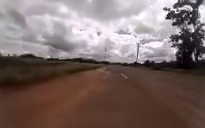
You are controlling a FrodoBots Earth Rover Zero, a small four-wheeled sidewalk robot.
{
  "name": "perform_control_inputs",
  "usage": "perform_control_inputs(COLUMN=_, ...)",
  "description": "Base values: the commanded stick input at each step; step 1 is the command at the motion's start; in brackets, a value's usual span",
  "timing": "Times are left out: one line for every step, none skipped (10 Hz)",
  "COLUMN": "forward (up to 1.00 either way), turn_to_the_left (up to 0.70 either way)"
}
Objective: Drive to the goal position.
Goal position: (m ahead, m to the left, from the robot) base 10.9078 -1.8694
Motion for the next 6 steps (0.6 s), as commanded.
perform_control_inputs(forward=1.0, turn_to_the_left=-0.06)
perform_control_inputs(forward=1.0, turn_to_the_left=-0.13)
perform_control_inputs(forward=1.0, turn_to_the_left=-0.2)
perform_control_inputs(forward=1.0, turn_to_the_left=-0.22)
perform_control_inputs(forward=1.0, turn_to_the_left=-0.23)
perform_control_inputs(forward=1.0, turn_to_the_left=-0.24)
